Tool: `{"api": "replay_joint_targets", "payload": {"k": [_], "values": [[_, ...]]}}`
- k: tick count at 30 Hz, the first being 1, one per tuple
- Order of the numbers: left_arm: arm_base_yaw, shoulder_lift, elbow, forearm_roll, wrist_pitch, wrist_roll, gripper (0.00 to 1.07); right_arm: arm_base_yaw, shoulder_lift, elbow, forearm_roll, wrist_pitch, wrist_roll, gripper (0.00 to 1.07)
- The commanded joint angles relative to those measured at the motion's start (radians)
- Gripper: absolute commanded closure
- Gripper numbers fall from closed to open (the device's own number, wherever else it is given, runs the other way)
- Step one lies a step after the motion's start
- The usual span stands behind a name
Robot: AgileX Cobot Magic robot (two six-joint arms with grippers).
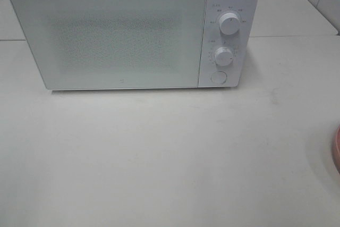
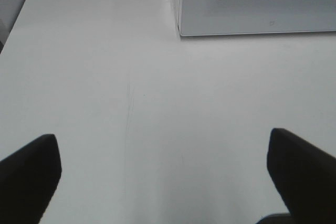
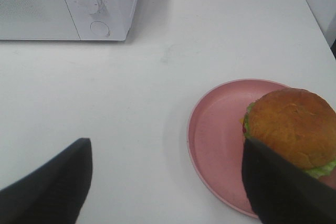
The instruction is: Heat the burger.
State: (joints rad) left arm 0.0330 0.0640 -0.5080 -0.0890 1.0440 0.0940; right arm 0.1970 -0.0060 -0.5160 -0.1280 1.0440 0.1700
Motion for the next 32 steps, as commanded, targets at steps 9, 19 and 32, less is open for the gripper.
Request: {"api": "replay_joint_targets", "payload": {"k": [9, 19, 32], "values": [[0.000, -0.097, 0.009, -0.017, -0.010, -0.008, 0.06, -0.005, -0.025, 0.003, -0.003, -0.005, -0.012, 0.32], [0.000, -0.097, 0.009, -0.028, -0.010, -0.013, 0.06, -0.005, -0.025, 0.003, -0.003, -0.005, -0.012, 0.32], [0.000, -0.097, 0.009, -0.028, -0.010, -0.013, 0.06, -0.005, -0.025, 0.003, -0.003, -0.005, -0.012, 0.32]]}}
